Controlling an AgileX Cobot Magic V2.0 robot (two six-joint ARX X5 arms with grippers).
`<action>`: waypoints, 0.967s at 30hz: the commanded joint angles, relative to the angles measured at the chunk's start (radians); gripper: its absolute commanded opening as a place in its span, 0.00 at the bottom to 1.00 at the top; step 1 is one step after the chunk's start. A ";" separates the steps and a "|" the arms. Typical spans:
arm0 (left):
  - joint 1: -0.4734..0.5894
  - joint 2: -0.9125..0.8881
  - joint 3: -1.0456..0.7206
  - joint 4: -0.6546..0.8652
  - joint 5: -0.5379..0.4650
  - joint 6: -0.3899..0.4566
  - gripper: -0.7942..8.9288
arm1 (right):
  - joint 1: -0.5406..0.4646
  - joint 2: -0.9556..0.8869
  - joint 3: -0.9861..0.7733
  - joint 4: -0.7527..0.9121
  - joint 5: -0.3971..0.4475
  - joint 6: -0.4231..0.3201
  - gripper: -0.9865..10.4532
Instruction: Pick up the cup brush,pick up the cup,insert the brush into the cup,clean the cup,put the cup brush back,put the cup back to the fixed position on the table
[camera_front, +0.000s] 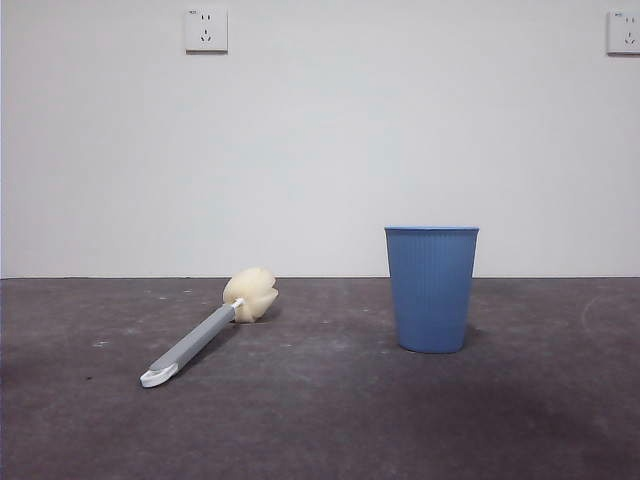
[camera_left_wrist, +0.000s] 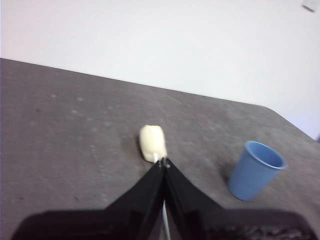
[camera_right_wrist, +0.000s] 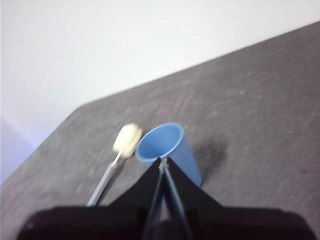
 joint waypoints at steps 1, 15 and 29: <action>0.003 0.049 0.077 -0.079 0.043 0.016 0.07 | 0.003 0.060 0.103 -0.109 -0.045 -0.111 0.08; 0.002 0.315 0.381 -0.529 0.314 0.334 0.07 | 0.077 0.341 0.522 -0.769 -0.116 -0.488 0.08; -0.016 0.351 0.445 -0.648 0.326 0.372 0.34 | 0.109 0.363 0.545 -0.881 -0.114 -0.528 0.34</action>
